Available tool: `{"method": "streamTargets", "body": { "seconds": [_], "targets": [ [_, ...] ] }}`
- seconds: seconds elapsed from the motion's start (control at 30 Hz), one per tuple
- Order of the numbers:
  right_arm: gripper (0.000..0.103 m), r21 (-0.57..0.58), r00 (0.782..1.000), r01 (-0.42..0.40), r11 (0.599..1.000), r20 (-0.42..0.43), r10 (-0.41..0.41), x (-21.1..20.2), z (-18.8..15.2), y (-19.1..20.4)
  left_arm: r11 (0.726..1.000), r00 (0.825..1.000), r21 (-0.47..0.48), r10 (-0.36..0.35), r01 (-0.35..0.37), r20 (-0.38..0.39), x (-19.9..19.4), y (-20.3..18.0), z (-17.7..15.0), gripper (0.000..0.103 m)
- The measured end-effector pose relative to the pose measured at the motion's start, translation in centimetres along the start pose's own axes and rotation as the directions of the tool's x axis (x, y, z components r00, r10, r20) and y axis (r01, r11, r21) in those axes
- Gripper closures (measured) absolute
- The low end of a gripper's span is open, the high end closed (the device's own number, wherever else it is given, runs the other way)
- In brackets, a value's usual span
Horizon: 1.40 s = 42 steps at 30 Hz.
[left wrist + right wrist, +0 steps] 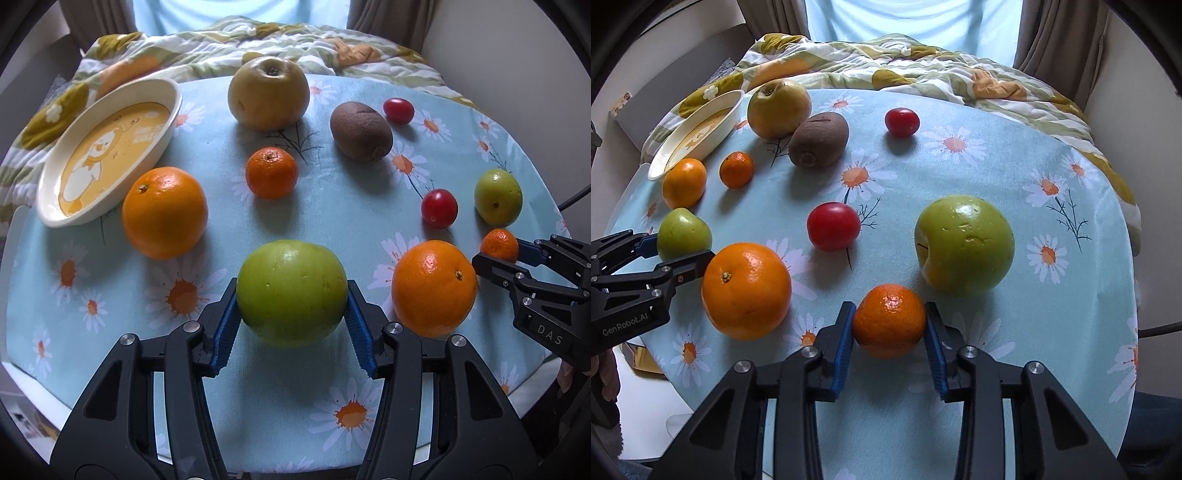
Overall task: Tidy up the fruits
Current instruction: 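Grasp the large green apple with the left gripper while the right gripper grasps a small mandarin, then carry the green apple into the duck plate and open the left gripper while the right gripper holds the mandarin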
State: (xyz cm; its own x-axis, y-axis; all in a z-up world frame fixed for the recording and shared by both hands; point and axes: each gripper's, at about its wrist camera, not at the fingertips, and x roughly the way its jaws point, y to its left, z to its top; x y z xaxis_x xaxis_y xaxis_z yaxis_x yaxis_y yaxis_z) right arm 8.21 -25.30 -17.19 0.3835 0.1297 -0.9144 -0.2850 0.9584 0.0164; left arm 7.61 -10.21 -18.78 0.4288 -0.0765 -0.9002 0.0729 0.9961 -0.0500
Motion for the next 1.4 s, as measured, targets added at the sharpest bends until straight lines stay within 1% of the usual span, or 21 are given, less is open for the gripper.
{"method": "streamTargets", "body": {
  "seconds": [0.17,0.43,0.6,0.83,1.03,1.13,1.3,1.4],
  "targets": [
    [0.07,-0.01,1.0,-0.015,1.0,0.025,0.015,-1.6,0.4,0.4,1.0,0.999,0.0,0.011,-0.011,0.031,-2.1,-0.2,0.7,0.044],
    [0.07,-0.047,0.994,-0.039,0.998,0.103,0.043,-5.7,2.0,1.1,0.999,0.994,-0.028,0.04,-0.037,0.105,-6.7,0.1,1.8,0.044],
    [0.07,-0.079,0.988,-0.045,0.996,0.142,0.056,-7.2,3.5,2.7,0.998,0.987,-0.037,0.055,-0.05,0.15,-8.9,1.6,2.6,0.044],
    [0.07,-0.075,0.979,-0.063,0.995,0.187,0.076,-8.0,6.9,6.6,0.999,0.978,-0.023,0.053,-0.05,0.201,-11.1,6.0,4.6,0.044],
    [0.07,-0.048,0.974,-0.079,0.996,0.211,0.087,-7.3,10.7,11.1,0.999,0.977,0.002,0.034,-0.035,0.212,-11.2,11.4,7.7,0.044],
    [0.07,-0.036,0.973,-0.07,0.997,0.219,0.076,-6.7,12.5,13.3,1.0,0.976,0.022,0.017,-0.022,0.215,-10.6,14.1,9.4,0.044],
    [0.07,0.006,0.974,-0.045,0.999,0.224,0.042,-5.0,15.5,16.5,0.998,0.981,0.059,-0.029,0.018,0.19,-8.0,18.3,11.8,0.044],
    [0.07,0.048,0.977,-0.037,0.998,0.213,0.026,-3.6,17.0,17.8,0.996,0.984,0.084,-0.055,0.041,0.167,-6.0,20.2,13.0,0.044]
  ]
}}
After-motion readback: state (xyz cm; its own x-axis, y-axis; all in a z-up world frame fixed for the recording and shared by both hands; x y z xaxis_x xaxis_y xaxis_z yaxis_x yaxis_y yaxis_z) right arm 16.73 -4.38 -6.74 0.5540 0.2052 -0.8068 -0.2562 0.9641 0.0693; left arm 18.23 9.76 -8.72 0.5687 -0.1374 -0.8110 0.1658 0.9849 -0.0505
